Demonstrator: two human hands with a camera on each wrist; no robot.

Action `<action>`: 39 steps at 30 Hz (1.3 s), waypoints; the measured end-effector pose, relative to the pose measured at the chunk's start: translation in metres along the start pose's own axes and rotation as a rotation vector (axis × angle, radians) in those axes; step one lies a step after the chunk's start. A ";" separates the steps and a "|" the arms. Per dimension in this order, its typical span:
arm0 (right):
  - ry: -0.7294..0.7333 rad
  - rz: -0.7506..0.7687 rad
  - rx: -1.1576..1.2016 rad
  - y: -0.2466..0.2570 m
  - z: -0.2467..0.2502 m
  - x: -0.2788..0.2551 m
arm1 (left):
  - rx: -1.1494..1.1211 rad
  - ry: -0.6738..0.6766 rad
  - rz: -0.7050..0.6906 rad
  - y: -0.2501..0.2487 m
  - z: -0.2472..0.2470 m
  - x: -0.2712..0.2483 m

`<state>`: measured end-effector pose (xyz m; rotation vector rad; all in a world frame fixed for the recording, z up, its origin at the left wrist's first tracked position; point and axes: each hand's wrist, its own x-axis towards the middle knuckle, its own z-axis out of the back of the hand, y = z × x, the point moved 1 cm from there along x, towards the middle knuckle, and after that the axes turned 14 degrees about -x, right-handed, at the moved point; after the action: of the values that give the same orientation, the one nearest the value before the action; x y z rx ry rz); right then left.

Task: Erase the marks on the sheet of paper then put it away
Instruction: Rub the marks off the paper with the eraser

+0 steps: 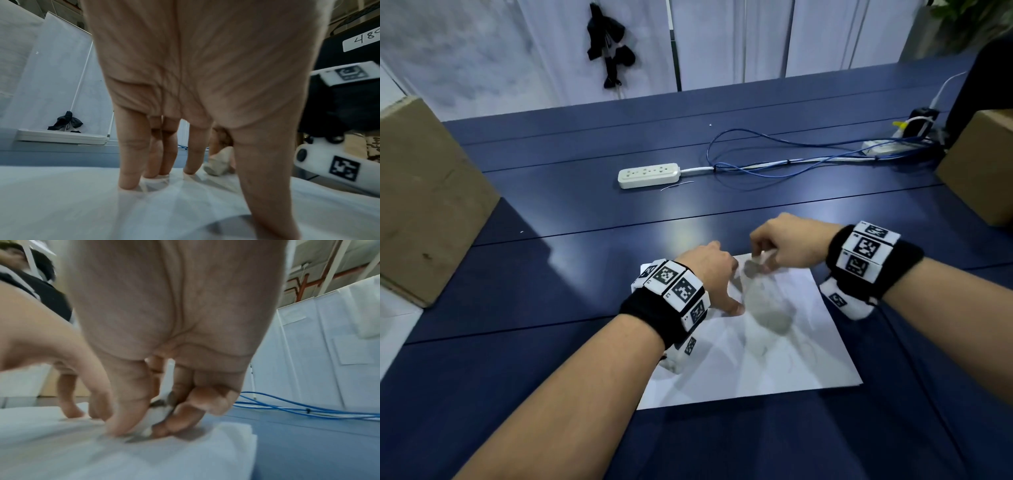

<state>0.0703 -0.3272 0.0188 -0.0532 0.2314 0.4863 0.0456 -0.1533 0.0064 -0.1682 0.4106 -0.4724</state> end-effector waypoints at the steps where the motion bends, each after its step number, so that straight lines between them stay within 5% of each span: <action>1: -0.038 -0.031 -0.001 -0.003 0.001 0.002 | -0.002 -0.001 0.001 0.000 0.000 -0.001; 3: -0.030 -0.006 0.025 -0.003 -0.001 -0.003 | -0.007 -0.003 0.002 0.001 -0.001 -0.001; 8: 0.302 0.189 0.094 0.012 -0.013 -0.022 | 0.003 0.002 -0.001 0.000 0.000 0.000; 13: -0.040 -0.029 -0.038 -0.002 0.002 0.003 | -0.010 0.000 0.008 -0.001 0.001 -0.002; 15: -0.062 -0.024 -0.020 -0.005 0.001 -0.002 | -0.010 0.004 0.016 -0.001 0.000 -0.001; 20: 0.300 0.219 0.095 0.007 -0.008 -0.027 | -0.010 0.001 0.016 0.000 0.001 0.000; 26: -0.058 -0.032 -0.009 -0.010 0.000 0.000 | -0.015 -0.003 0.018 -0.001 0.000 -0.001; 28: -0.034 0.007 0.004 -0.006 -0.001 -0.007 | -0.015 -0.003 0.019 0.000 0.000 -0.001; 33: 0.290 0.202 0.044 0.011 -0.006 -0.024 | -0.012 -0.002 0.016 0.000 0.000 0.000; 39: -0.051 -0.034 -0.022 -0.006 0.000 0.003 | -0.021 0.008 0.016 0.001 0.000 0.001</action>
<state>0.0752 -0.3310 0.0181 -0.0661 0.1747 0.4562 0.0462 -0.1531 0.0059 -0.1832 0.4243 -0.4535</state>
